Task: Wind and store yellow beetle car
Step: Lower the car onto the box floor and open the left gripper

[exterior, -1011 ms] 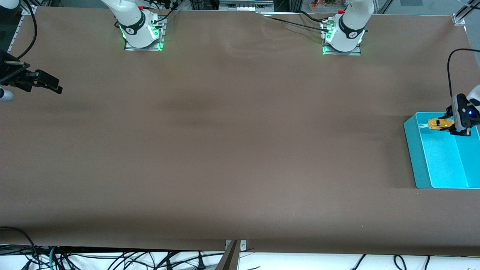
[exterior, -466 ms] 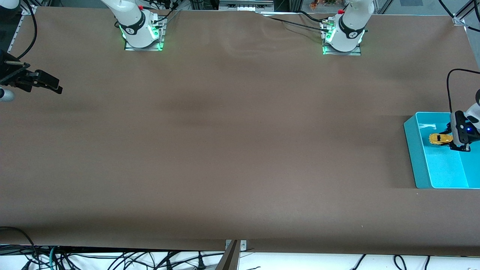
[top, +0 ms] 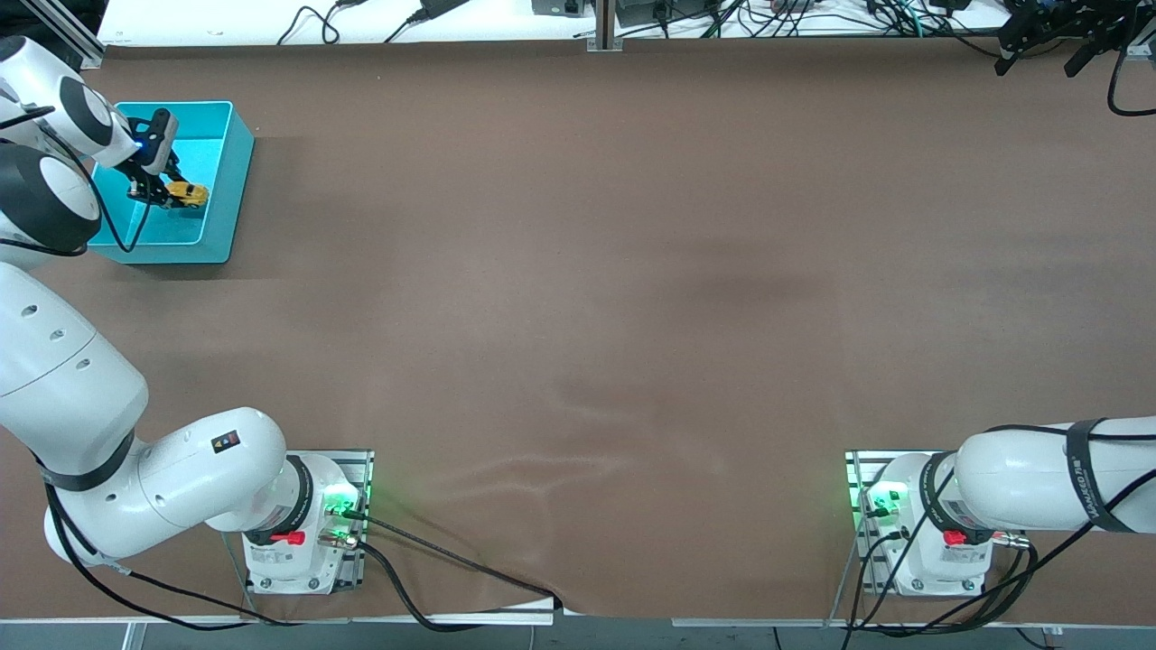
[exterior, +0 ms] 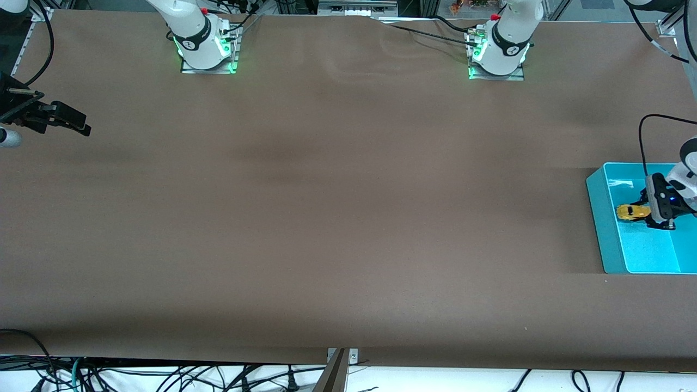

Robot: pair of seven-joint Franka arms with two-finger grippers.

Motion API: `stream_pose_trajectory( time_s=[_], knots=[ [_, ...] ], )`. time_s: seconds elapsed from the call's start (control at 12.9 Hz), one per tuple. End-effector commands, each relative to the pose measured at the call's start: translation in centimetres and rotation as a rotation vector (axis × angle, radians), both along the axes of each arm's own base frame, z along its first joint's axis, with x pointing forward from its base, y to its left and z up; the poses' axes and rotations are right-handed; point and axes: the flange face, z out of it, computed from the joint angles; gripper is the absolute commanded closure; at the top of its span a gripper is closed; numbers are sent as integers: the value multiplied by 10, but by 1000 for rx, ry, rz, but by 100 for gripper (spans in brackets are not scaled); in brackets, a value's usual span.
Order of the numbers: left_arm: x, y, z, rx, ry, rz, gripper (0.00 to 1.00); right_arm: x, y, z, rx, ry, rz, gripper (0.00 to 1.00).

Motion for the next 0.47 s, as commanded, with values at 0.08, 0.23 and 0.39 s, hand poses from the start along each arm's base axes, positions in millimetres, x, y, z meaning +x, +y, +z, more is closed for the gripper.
stream_pose_trajectory(
  time_s=[0.08, 0.23, 0.39],
  knots=[
    [8, 3, -9, 2, -28, 11, 87, 2, 0, 4, -1, 14, -15, 0],
    [7, 1, -12, -2, -25, 11, 48, 1, 0, 5, -1, 12, -15, 0],
    [7, 2, -8, -1, -24, 12, 0, 1, 0, 5, -1, 12, -15, 0]
  ],
)
